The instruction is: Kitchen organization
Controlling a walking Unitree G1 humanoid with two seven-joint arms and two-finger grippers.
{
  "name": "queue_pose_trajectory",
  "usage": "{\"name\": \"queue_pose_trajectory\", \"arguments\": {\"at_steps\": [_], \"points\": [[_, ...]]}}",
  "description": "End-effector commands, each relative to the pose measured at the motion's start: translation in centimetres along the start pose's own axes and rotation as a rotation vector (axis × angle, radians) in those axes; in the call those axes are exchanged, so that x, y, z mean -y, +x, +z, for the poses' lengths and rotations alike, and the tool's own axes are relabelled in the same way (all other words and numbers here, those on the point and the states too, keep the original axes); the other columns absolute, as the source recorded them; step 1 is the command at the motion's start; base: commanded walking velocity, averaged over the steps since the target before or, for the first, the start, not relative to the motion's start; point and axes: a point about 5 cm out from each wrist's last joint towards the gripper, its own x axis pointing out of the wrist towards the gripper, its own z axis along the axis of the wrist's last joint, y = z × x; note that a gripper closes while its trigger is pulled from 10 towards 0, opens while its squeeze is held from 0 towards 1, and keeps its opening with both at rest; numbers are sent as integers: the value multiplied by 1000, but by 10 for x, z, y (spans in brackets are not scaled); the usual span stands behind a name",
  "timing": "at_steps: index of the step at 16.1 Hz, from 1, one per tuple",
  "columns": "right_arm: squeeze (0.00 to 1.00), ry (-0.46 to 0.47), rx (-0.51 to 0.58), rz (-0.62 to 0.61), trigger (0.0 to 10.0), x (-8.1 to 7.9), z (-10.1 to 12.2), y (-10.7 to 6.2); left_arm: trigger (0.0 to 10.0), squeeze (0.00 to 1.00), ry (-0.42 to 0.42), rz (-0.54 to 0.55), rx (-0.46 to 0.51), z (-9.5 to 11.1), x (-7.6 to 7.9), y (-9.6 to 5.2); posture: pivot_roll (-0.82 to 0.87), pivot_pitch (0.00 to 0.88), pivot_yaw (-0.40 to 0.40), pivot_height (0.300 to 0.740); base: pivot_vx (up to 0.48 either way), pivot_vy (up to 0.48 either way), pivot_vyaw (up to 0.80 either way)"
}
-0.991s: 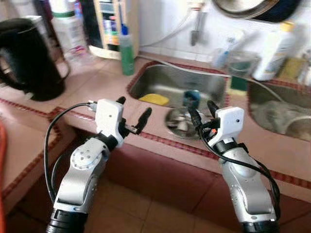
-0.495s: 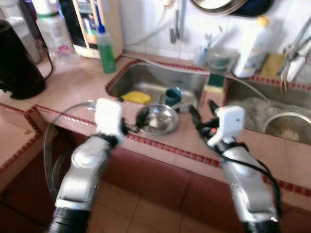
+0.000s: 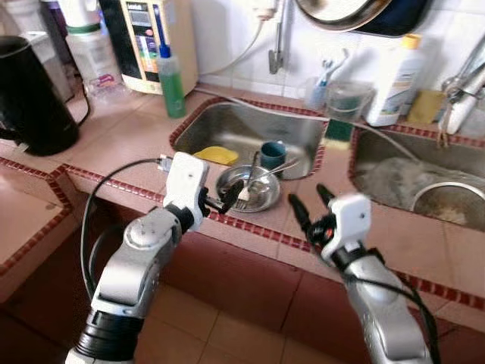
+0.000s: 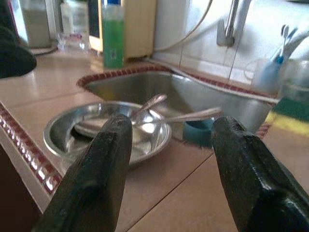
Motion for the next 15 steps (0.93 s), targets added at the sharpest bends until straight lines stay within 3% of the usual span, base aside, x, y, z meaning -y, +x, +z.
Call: {"name": "queue_pose_trajectory", "arguments": {"at_steps": [1,4,10,15], "points": [[0,-26,22,4,10000,0,4,-3,10000,0,19,-8,-11,5,3,4,-185,40,46,740,0,0,0],[0,-26,15,10,10000,-5,2,-10,10000,0,-3,-39,-89,6,4,17,-191,52,54,740,0,0,0],[0,-45,29,29,10000,-11,4,-17,10000,0,29,-107,-176,14,22,46,-223,67,81,740,0,0,0],[0,-29,55,51,10000,-19,10,-26,10000,0,-31,-60,-234,11,23,61,-256,87,100,740,0,0,0]]}}
